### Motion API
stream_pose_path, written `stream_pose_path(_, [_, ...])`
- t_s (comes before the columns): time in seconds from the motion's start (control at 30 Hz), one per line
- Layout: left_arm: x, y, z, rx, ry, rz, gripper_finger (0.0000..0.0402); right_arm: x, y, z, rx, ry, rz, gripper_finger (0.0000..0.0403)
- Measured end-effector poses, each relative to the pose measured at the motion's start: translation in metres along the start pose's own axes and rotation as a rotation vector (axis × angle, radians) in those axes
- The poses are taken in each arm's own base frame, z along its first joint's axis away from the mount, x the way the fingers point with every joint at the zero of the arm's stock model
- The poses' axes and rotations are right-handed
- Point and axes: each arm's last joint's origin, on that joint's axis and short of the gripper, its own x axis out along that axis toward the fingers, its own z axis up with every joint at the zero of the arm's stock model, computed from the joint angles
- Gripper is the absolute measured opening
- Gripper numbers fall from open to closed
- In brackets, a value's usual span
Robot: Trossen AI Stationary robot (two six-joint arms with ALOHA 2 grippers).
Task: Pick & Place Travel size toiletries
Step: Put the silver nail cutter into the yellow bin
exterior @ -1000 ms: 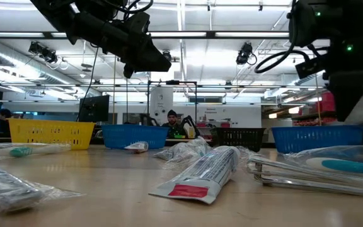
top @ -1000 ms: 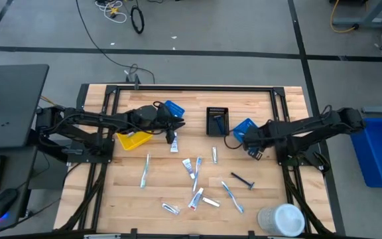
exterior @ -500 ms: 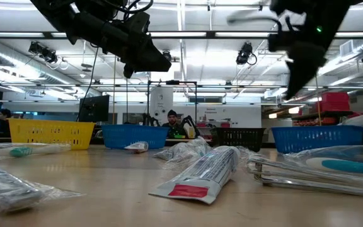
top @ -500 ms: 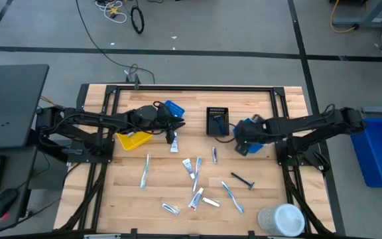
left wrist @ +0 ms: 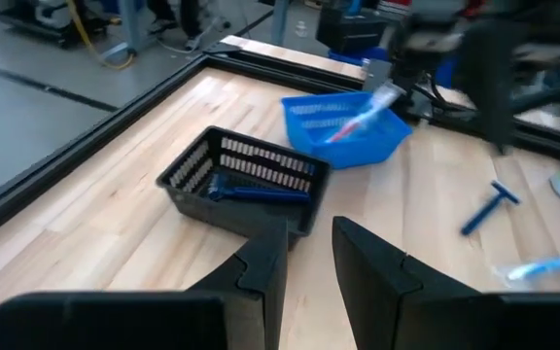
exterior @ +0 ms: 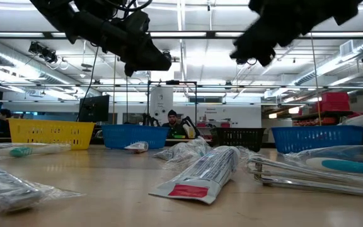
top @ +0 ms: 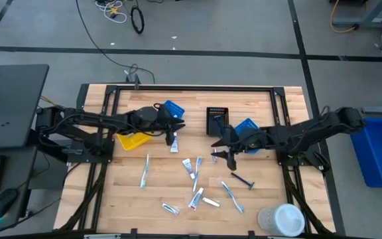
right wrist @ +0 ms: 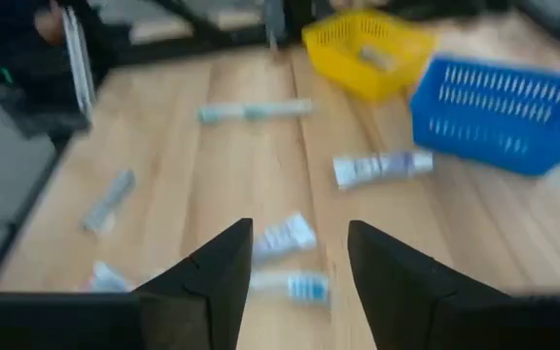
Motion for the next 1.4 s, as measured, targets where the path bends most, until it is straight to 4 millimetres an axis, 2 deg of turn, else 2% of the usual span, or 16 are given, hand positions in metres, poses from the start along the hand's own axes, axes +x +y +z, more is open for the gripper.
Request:
stream_pose_path(0.1, [-0.001,-0.006,-0.001,0.015,0.003,-0.024,0.0092,0.003,-0.004,-0.020,-0.003,0.049,-0.012,0.0181])
stream_pose_path(0.23, [-0.002,-0.014,-0.003,0.013,0.007,-0.052,0.0092,0.005,-0.010,-0.046,0.019,0.024,-0.023,0.0179])
stream_pose_path(0.4, [-0.004,-0.027,-0.005,0.003,0.013,-0.096,0.0092,0.004,-0.013,-0.064,0.046,-0.042,0.030,0.0176])
stream_pose_path(0.63, [-0.009,-0.048,-0.007,-0.053,0.006,-0.173,0.0092,0.004,-0.014,-0.062,-0.070,-0.084,-0.005,0.0172])
stream_pose_path(0.8, [-0.012,-0.057,-0.006,-0.072,-0.015,-0.209,0.0092,0.007,-0.009,-0.054,-0.146,-0.184,0.059,0.0171])
stream_pose_path(1.13, [-0.018,-0.075,-0.010,-0.080,0.009,-0.315,0.0092,0.031,-0.004,-0.081,-0.187,-0.029,0.099,0.0164])
stream_pose_path(1.4, [-0.036,-0.117,-0.016,-0.085,-0.048,-0.435,0.0092,0.036,-0.013,-0.082,-0.205,-0.049,-0.130,0.0160])
